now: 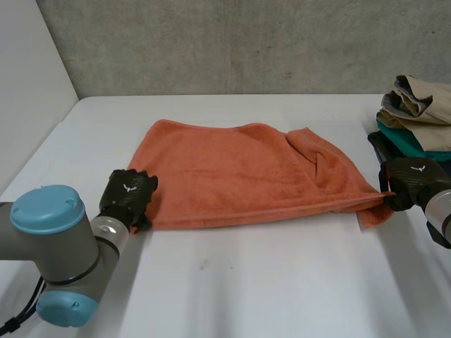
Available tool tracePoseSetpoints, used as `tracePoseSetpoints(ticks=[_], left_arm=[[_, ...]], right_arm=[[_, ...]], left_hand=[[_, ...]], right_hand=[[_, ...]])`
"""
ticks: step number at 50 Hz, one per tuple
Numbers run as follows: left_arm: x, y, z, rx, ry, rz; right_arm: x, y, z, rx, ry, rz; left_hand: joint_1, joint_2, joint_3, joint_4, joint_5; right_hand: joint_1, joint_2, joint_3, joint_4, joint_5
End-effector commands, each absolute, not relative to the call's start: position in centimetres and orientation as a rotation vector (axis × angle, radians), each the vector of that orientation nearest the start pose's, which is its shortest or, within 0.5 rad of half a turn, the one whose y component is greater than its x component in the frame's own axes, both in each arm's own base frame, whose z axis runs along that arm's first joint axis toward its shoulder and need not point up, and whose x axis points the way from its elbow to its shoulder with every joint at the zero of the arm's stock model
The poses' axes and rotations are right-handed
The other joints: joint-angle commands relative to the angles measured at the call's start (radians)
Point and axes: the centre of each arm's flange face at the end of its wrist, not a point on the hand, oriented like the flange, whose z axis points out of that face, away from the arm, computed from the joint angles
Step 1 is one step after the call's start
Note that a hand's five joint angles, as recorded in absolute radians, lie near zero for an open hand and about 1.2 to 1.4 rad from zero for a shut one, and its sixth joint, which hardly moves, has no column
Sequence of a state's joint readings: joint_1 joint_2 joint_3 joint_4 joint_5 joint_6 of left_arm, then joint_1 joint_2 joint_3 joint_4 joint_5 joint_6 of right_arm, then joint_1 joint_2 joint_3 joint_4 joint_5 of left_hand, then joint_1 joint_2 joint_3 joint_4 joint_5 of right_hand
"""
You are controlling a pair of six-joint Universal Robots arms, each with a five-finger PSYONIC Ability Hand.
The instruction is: Fold the laundry.
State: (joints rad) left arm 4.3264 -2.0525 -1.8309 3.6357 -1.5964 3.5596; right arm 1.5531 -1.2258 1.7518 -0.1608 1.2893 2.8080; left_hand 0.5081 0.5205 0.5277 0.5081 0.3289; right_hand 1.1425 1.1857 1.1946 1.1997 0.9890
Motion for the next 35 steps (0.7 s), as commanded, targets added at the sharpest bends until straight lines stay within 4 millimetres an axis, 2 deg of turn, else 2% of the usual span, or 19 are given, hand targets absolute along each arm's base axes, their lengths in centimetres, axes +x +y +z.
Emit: tracePoseSetpoints(ticks=[1,6,10,14,15,17,22,25,26,29,30,31,32,33,34,35], left_arm=[[-24.3,-25.6,11.2,0.970,2.322,-1.815],[-24.3,-25.6,11.2,0.972,2.322,-1.816],[-24.3,-25.7,11.2,0.967,2.319,-1.815],[-23.8,-26.2,11.2,0.938,2.315,-1.812],[-23.5,-26.6,11.3,0.916,2.312,-1.815],[-23.2,-27.0,11.4,0.896,2.304,-1.822],[-23.0,-27.8,12.2,0.861,2.259,-1.867],[-22.9,-27.5,14.4,0.833,2.215,-1.937],[-22.9,-27.2,16.5,0.815,2.164,-2.005],[-22.7,-26.1,19.8,0.790,2.084,-2.102],[-22.7,-25.2,22.3,0.776,2.018,-2.171],[-22.6,-24.7,23.7,0.766,1.981,-2.210],[-22.5,-24.1,25.1,0.756,1.945,-2.246],[-22.4,-23.5,26.3,0.748,1.915,-2.279],[-22.0,-22.2,28.8,0.726,1.852,-2.338],[-21.8,-21.6,29.9,0.718,1.823,-2.365]], right_arm=[[15.2,-32.1,16.1,-0.646,2.467,-1.775],[15.3,-32.1,15.6,-0.648,2.476,-1.753],[15.3,-32.1,15.5,-0.648,2.477,-1.751],[15.3,-32.1,15.5,-0.648,2.477,-1.751],[15.3,-32.1,15.6,-0.648,2.476,-1.753],[15.3,-32.1,15.5,-0.650,2.477,-1.751],[15.4,-32.0,16.1,-0.680,2.471,-1.772],[15.3,-31.8,18.1,-0.768,2.451,-1.852],[15.2,-31.7,19.0,-0.801,2.443,-1.885],[15.2,-30.4,22.8,-0.998,2.420,-1.984],[15.1,-30.2,23.8,-1.053,2.413,-2.011],[15.1,-29.8,24.8,-1.107,2.411,-2.032],[15.0,-29.1,26.9,-1.197,2.398,-2.078],[15.0,-28.7,28.0,-1.240,2.390,-2.101],[14.9,-28.3,29.0,-1.272,2.379,-2.127],[15.0,-27.5,31.0,-1.310,2.358,-2.169]], left_hand=[[0.061,0.048,0.041,0.061,0.065],[0.108,0.095,0.088,0.108,0.112],[0.228,0.215,0.208,0.228,0.232],[0.556,0.543,0.536,0.556,0.561],[0.725,0.713,0.706,0.725,0.730],[0.888,0.875,0.868,0.888,0.892],[0.888,0.876,0.869,0.888,0.893],[0.888,0.876,0.869,0.888,0.893],[0.888,0.876,0.869,0.888,0.893],[0.888,0.876,0.869,0.888,0.893],[0.888,0.876,0.869,0.888,0.893],[0.888,0.876,0.869,0.888,0.893],[0.888,0.876,0.869,0.888,0.893],[0.888,0.876,0.869,0.888,0.893],[0.888,0.876,0.869,0.888,0.893],[0.888,0.876,0.869,0.888,0.893]], right_hand=[[0.254,0.211,0.202,0.197,0.233],[0.254,0.211,0.202,0.197,0.233],[0.254,0.211,0.202,0.197,0.233],[0.254,0.211,0.202,0.197,0.233],[0.254,0.211,0.202,0.197,0.233],[0.254,0.211,0.202,0.197,0.233],[0.254,0.211,0.202,0.197,0.233],[0.254,0.211,0.202,0.197,0.233],[0.254,0.211,0.202,0.197,0.233],[0.254,0.211,0.202,0.197,0.233],[0.254,0.211,0.202,0.197,0.233],[0.254,0.211,0.202,0.197,0.233],[0.254,0.211,0.202,0.197,0.233],[0.254,0.211,0.202,0.197,0.233],[0.254,0.211,0.202,0.197,0.233],[0.254,0.211,0.202,0.197,0.233]])
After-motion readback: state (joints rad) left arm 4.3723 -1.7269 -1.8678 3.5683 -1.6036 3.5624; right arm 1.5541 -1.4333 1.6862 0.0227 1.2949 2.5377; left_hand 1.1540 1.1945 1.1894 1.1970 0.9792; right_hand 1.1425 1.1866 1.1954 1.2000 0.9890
